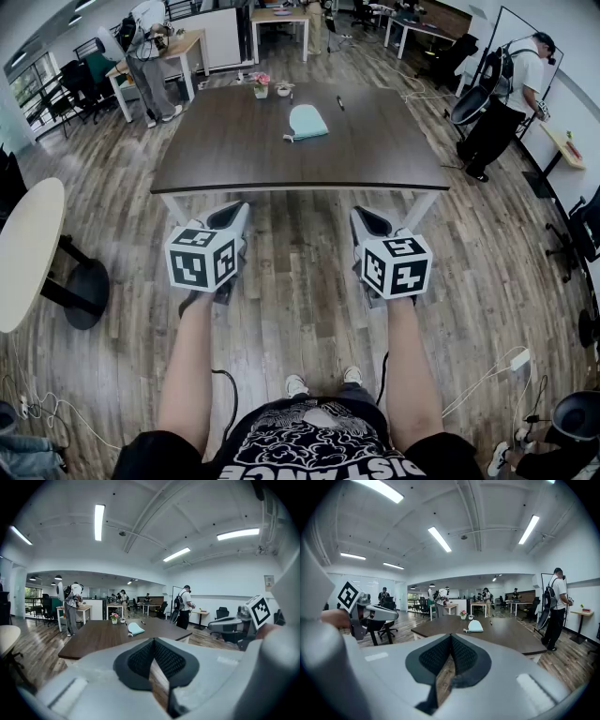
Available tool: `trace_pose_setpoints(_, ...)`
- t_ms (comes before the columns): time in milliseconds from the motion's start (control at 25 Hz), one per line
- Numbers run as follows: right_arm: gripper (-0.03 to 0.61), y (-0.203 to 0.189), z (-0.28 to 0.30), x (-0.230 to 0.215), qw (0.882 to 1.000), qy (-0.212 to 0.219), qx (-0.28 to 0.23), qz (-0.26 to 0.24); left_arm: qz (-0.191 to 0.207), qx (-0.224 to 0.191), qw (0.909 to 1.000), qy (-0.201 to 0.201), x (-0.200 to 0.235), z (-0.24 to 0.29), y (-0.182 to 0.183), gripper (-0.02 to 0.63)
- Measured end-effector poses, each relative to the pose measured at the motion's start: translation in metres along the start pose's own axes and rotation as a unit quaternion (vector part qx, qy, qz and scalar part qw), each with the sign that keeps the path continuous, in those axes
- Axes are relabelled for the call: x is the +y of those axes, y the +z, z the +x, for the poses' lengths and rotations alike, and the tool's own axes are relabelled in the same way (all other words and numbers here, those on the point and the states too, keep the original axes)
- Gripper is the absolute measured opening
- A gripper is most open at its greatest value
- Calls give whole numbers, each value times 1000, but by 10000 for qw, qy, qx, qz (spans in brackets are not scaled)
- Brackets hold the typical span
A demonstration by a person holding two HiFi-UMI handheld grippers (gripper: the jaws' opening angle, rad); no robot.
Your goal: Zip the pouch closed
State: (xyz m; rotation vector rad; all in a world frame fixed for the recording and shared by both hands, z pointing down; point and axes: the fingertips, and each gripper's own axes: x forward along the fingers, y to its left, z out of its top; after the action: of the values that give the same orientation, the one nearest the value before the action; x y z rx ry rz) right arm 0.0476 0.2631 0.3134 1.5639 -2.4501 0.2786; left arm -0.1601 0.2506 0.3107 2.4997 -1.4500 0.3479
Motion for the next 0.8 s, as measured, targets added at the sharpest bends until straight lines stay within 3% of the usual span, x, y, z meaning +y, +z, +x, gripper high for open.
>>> trace_pose_setpoints(520, 0, 0, 10, 0, 9998, -187, -50, -28, -2, 107, 9999, -37, 11, 14, -11, 2)
trace_pose_setpoints(800, 26, 6, 16, -7, 9996, -277, -100, -27, -21, 62, 10000, -49, 15, 22, -4, 32)
